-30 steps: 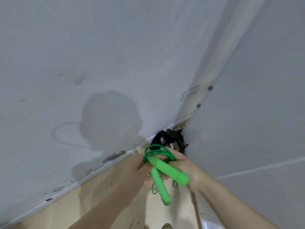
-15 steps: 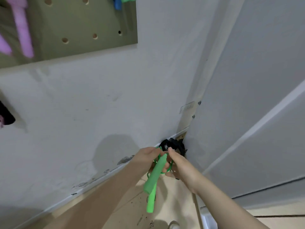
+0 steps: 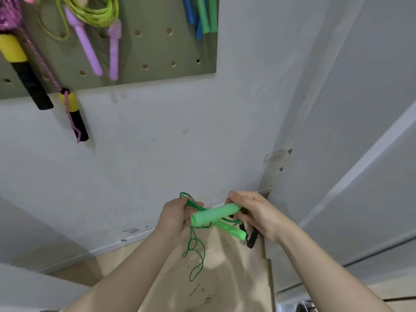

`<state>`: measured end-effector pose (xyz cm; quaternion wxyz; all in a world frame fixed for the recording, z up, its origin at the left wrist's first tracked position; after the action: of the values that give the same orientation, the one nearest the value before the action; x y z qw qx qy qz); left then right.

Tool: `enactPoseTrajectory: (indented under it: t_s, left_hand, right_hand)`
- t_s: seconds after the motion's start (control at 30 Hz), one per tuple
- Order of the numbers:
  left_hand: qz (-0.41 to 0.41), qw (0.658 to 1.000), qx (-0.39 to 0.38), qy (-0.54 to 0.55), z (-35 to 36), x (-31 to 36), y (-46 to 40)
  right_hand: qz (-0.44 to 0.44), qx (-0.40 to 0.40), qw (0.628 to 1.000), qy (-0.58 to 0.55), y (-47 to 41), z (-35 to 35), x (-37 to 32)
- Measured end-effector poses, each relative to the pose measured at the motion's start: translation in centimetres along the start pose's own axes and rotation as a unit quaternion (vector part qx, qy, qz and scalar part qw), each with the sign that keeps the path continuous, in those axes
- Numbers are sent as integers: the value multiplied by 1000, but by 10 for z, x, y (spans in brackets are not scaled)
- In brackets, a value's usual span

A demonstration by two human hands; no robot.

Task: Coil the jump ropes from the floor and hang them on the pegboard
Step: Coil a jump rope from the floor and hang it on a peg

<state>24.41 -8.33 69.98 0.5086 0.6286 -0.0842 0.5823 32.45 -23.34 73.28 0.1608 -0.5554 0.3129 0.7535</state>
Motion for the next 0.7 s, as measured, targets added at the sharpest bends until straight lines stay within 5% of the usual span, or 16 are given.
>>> enactPoseTrajectory:
  t_s: [0.1,0.2,0.27,0.43,0.57,0.63,0.7]
  left_hand:
    - [-84,992,34,86,-16,-29,17]
    - [-140,980,66,-124,-42,-61,35]
    - [-78,957,131,-248,-67,-60,41]
    - [179,959,160,-154,-66,-13,88]
    - [266,910,181,-263,-59,-3,132]
    - [327,861,247,-300,-62,6,156]
    - [377,817,210,-382,-52,13,173]
  right_hand:
    - [-29,-65,997,-24,15,5,-2]
    - [-33,-59,996,-63,20,11,-1]
    - [-26,-79,996,-36,22,25,-1]
    - [8,-167,965,204,31,71,16]
    - [22,-188,946,262,43,103,16]
    - [7,-187,898,397,47,112,14]
    - [-15,-184,858,479,55,124,10]
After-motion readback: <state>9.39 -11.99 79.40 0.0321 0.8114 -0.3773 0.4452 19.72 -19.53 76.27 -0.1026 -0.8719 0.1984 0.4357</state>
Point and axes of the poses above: each hand's wrist, its own y-axis away from the middle knuckle, its own z-axis out of the palm, x = y × z, the point moved 6 cm from there along -y, towards the middle knuckle, and after that the axes turned 1 degree about -x, right-handed, at the moved point
